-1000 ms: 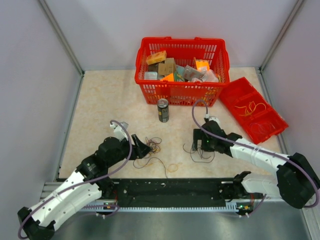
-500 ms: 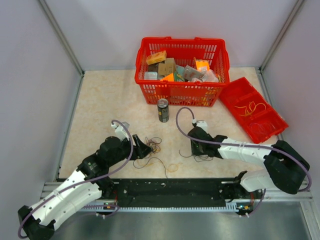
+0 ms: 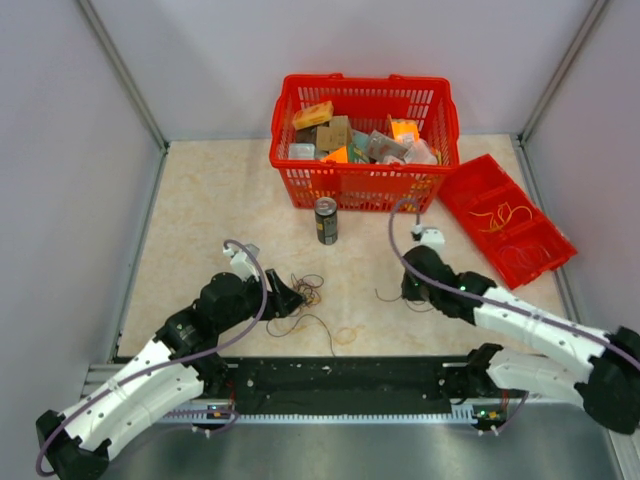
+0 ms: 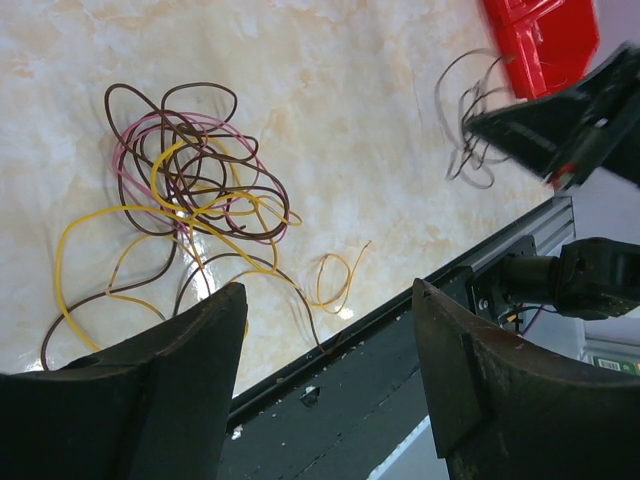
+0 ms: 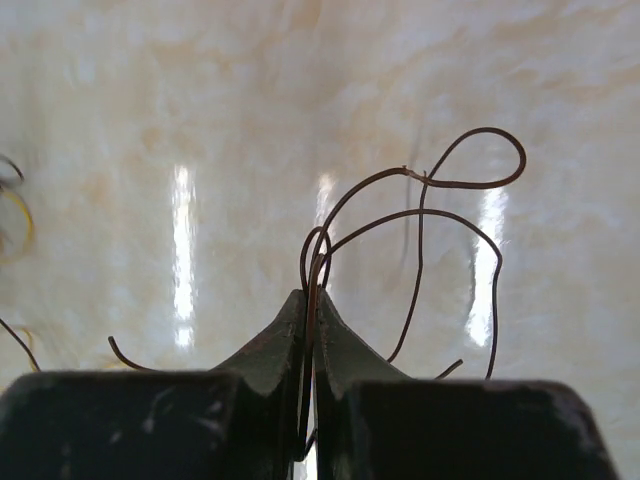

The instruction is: Untangle the cables

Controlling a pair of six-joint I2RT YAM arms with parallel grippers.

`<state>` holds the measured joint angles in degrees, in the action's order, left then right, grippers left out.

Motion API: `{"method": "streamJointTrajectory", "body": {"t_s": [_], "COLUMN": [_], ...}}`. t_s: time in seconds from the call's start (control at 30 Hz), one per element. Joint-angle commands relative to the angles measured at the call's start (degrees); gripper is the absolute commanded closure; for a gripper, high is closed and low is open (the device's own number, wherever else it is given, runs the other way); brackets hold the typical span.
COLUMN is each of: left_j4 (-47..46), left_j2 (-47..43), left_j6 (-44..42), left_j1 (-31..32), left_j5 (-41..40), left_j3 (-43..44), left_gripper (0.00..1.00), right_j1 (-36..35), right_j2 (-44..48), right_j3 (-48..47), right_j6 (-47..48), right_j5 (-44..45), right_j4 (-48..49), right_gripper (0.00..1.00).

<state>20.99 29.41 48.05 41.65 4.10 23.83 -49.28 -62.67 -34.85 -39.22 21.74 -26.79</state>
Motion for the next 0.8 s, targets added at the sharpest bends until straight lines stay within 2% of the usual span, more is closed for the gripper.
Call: {"method": "streamJointTrajectory", "body": {"t_s": [0.0,0.13,0.23,0.3,0.4,0.47,0.6,0.77], "left_j4": [-2.2,-3.2,-3.8,-4.2,-5.4,-6.0,-6.3,-6.1], "left_j2": [-0.4,-0.2,-0.1,-0.3,-0.3,-0.1,1.3,4.9], "left_j6": [-0.3,-0.2,0.1,0.3,0.6,0.9,0.2,-1.0], "left_j1": [-0.3,-0.3,-0.2,-0.3,-0.3,-0.3,-0.2,-0.3], "left_j5": [0.3,0.6,1.0,1.1,1.8,2.5,3.1,2.2], "left_j3": [0.0,-0.5,-1.0,-1.3,-2.0,-2.0,-1.2,-0.3], "left_gripper": [0.29,0.29,0.29,0.30,0.33,0.35,0.39,0.35], "right_j1": [11.7,22.7,32.0,38.8,48.7,54.2,57.7,58.9], "right_j2": [9.3,11.1,8.6,6.1,0.9,-5.3,-18.9,-34.4], "right_j3": [-4.4,-11.3,-16.8,-19.4,-20.7,-23.1,-33.4,-44.1], "right_j6": [4.1,7.5,8.5,7.6,4.3,1.5,-0.1,-2.2], "right_j5": [-3.7,-5.2,-5.6,-8.3,-15.3,-20.9,-26.7,-30.7], "right_j4": [-1.6,-3.1,-1.7,1.9,13.0,18.3,22.7,25.4], "right_gripper": [1.00,1.00,1.00,1.00,1.00,1.00,1.00,1.00]}}
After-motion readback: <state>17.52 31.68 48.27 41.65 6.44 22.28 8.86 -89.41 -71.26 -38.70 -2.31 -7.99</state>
